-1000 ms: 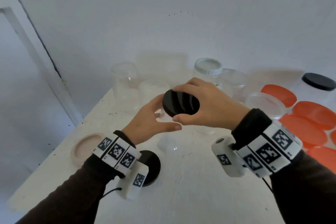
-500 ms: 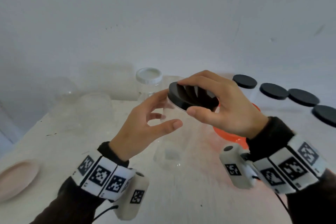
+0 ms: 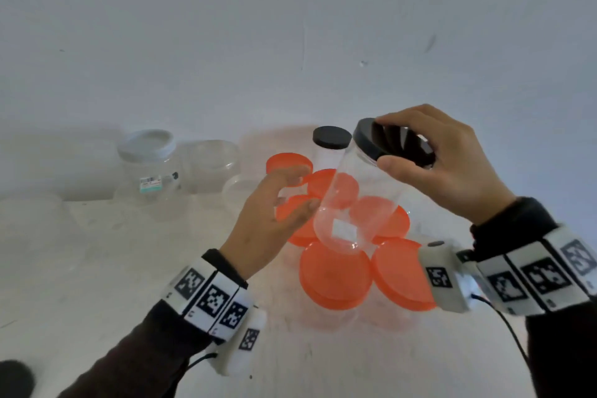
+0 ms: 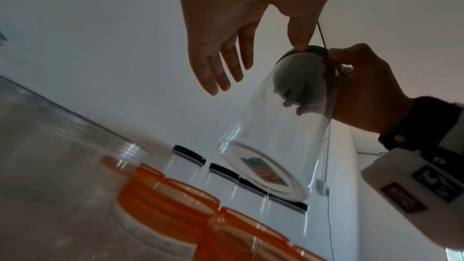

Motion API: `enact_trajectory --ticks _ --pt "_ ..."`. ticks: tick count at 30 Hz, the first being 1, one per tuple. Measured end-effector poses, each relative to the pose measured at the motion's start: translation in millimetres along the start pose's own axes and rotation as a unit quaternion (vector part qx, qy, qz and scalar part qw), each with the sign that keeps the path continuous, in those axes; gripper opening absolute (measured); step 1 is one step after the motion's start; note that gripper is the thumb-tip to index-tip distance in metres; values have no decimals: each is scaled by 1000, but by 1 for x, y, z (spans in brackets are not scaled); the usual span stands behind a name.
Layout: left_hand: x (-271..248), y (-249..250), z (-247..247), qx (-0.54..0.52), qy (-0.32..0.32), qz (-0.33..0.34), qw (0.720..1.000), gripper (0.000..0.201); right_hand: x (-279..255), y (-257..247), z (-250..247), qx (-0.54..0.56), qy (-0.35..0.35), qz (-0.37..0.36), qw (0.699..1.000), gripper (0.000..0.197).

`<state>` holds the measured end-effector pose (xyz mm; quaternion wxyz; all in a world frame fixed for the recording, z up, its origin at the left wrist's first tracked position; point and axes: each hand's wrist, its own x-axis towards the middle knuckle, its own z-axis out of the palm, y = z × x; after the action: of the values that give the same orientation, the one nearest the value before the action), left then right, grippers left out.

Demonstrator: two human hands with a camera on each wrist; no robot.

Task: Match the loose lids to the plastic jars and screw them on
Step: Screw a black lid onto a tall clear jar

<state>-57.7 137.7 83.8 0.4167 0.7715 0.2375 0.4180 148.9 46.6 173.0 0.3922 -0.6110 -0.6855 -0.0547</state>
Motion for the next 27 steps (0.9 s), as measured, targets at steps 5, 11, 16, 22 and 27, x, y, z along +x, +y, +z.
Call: enact_trajectory --ticks 5,11,16,22,27 --pt "6 -23 35 136 -158 8 978 70 -23 35 -26 -22 20 34 999 55" --pt "4 -38 61 213 -317 -10 924 106 -47 62 -50 -62 23 55 996 56" --pt "3 -53 70 324 -336 4 884 112 -62 79 -65 -103 10 67 992 62" --pt "-8 -59 70 336 -304 21 891 100 -77 95 -72 -118 13 76 990 65" --pt "-12 -58 73 345 -270 39 898 93 -83 105 -78 -133 4 82 988 61"
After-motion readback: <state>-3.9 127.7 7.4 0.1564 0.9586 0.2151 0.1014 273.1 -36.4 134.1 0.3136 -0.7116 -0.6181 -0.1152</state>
